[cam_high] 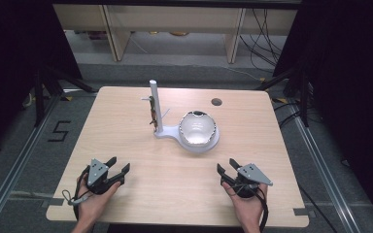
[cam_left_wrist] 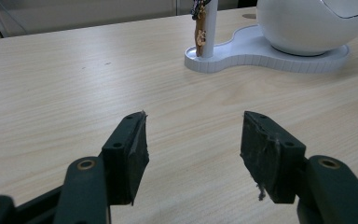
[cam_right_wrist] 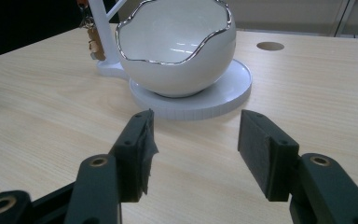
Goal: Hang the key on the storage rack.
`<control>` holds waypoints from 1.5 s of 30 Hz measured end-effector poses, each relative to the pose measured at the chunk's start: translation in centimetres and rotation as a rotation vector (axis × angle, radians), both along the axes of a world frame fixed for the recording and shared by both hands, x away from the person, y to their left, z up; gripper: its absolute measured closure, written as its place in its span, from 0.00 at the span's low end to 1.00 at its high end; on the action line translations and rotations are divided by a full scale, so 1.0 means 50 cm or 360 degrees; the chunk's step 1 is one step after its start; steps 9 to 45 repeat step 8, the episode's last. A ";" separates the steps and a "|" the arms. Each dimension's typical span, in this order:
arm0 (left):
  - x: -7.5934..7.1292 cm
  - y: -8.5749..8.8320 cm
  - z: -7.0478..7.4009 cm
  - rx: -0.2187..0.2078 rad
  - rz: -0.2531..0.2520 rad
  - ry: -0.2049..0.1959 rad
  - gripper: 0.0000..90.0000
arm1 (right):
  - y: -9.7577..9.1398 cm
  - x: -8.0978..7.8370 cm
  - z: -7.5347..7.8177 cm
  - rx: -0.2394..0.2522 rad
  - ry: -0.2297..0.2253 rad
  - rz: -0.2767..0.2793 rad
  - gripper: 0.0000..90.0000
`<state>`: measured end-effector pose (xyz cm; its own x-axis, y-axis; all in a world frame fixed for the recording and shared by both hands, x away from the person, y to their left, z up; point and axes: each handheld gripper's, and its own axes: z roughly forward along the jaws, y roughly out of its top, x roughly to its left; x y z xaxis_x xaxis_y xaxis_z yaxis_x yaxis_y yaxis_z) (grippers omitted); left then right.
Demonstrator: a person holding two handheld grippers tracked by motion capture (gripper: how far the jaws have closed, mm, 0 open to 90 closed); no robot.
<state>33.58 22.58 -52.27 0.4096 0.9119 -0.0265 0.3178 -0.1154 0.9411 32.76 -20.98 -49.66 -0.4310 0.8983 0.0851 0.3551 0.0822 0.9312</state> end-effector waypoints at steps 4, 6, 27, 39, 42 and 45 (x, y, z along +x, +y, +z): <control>-0.001 -0.004 0.000 0.0008 -0.0002 -0.0011 0.45 | -0.003 -0.003 -0.001 0.0006 0.0012 -0.0017 0.51; -0.001 -0.004 0.000 0.0006 0.0003 -0.0009 0.44 | -0.003 -0.003 -0.001 0.0022 0.0012 -0.0021 0.51; 0.000 -0.004 -0.001 -0.0007 0.0007 -0.0014 0.44 | -0.004 -0.004 0.000 0.0016 0.0029 -0.0029 0.51; 0.000 -0.004 -0.001 -0.0007 0.0007 -0.0014 0.44 | -0.004 -0.004 0.000 0.0016 0.0029 -0.0029 0.51; 0.000 -0.004 -0.001 -0.0007 0.0007 -0.0014 0.44 | -0.004 -0.004 0.000 0.0016 0.0029 -0.0029 0.51; 0.000 -0.004 -0.001 -0.0007 0.0007 -0.0014 0.44 | -0.004 -0.004 0.000 0.0016 0.0029 -0.0029 0.51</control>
